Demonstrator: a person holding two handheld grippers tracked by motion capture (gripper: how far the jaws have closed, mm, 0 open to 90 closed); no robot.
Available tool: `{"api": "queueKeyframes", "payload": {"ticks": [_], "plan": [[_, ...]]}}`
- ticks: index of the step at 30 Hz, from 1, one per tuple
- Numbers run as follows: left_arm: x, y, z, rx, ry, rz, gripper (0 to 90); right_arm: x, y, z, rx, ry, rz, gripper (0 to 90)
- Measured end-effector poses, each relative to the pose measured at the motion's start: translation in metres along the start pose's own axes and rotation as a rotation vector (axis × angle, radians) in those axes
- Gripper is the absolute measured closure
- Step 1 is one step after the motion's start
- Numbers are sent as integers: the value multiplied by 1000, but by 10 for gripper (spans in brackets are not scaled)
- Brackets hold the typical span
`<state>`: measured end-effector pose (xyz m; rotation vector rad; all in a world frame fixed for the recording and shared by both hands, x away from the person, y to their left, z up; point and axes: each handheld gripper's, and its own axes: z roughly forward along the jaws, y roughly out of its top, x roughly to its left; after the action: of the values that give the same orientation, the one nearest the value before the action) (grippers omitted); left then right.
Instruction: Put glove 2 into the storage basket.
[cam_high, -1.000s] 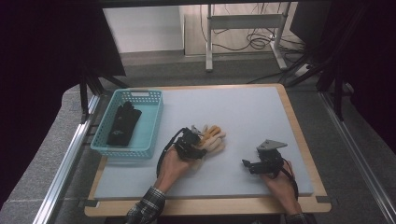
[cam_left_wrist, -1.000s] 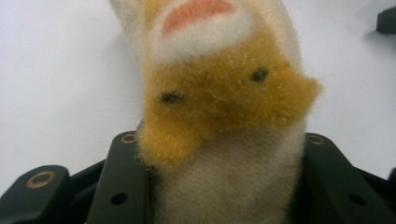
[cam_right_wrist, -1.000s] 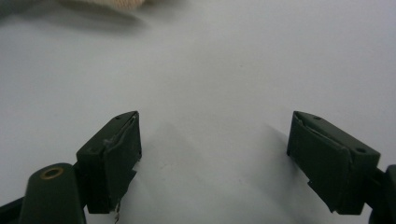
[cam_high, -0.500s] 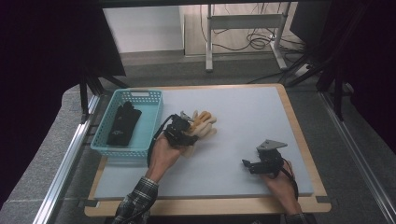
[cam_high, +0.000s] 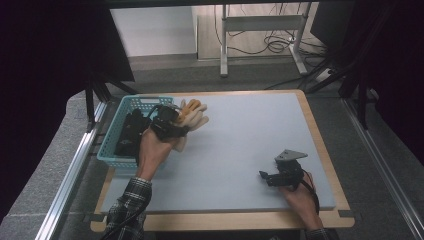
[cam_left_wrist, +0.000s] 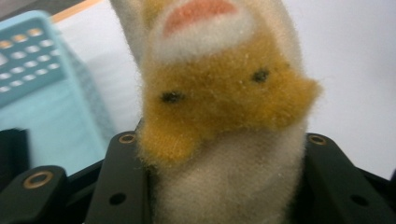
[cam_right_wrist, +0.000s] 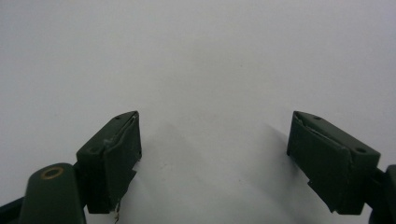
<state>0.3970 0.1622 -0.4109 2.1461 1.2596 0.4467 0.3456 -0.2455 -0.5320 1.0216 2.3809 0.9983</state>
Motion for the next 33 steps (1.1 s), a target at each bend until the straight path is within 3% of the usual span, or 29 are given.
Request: {"api": "queueKeyframes", "payload": {"ticks": [13,18,25,33], "plan": [[51,-15,-15,-15,89,-117,548,0,0,0,0,0,0,173],[71,-24,-15,2,134,-163,545,0,0,0,0,0,0,173],[99,-40,1,57,188,-246,540,0,0,0,0,0,1,174],[106,-43,35,155,199,-250,533,0,0,0,-1,0,1,174]]}}
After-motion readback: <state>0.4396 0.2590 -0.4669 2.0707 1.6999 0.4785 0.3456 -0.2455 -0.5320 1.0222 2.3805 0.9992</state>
